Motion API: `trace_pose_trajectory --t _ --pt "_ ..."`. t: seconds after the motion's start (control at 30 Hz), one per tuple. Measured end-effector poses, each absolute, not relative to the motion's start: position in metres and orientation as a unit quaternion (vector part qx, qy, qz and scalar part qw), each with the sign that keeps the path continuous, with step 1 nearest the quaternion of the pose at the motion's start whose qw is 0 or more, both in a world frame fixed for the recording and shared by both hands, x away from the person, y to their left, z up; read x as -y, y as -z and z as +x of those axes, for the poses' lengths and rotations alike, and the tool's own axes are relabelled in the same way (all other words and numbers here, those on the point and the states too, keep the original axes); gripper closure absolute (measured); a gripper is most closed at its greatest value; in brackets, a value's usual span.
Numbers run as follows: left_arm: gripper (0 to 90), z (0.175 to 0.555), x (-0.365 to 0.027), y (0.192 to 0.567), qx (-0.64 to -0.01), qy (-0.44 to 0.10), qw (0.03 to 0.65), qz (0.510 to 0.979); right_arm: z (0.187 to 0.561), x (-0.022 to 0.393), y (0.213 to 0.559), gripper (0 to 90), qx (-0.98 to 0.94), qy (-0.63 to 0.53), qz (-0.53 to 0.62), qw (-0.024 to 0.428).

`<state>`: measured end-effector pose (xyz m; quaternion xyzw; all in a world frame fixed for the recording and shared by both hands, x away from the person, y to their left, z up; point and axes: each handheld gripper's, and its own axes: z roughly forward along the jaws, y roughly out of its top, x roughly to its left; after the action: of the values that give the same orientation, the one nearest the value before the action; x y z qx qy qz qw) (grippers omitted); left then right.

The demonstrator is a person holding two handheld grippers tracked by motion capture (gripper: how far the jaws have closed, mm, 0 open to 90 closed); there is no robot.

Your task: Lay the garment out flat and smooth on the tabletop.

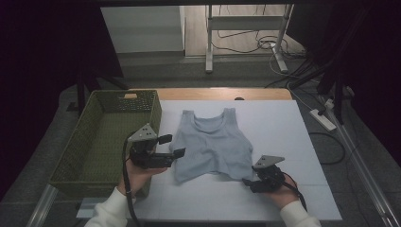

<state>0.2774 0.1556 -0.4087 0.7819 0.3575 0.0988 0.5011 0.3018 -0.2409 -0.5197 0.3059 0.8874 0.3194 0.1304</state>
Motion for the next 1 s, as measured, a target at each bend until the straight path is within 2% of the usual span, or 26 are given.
trace_pose_trajectory --t 0.13,0.27,0.43,0.53,1.0 --pt "26.3 0.277 -0.155 0.409 -0.356 -0.1 0.501 0.783 0.302 0.242 0.519 46.9 -0.886 -0.318 0.309 0.131" --pt "26.8 0.277 -0.155 0.408 -0.354 -0.101 0.499 0.784 0.302 0.243 0.517 64.6 -0.885 -0.321 0.309 0.134" --pt "26.8 0.277 -0.155 0.408 -0.354 -0.101 0.498 0.785 0.303 0.245 0.516 76.4 -0.887 -0.316 0.306 0.14" --pt "26.8 0.277 -0.155 0.408 -0.354 -0.101 0.498 0.785 0.304 0.246 0.516 79.1 -0.888 -0.315 0.302 0.145" --pt "26.8 0.276 -0.155 0.408 -0.353 -0.103 0.498 0.786 0.299 0.256 0.506 80.8 -0.882 -0.323 0.304 0.158"
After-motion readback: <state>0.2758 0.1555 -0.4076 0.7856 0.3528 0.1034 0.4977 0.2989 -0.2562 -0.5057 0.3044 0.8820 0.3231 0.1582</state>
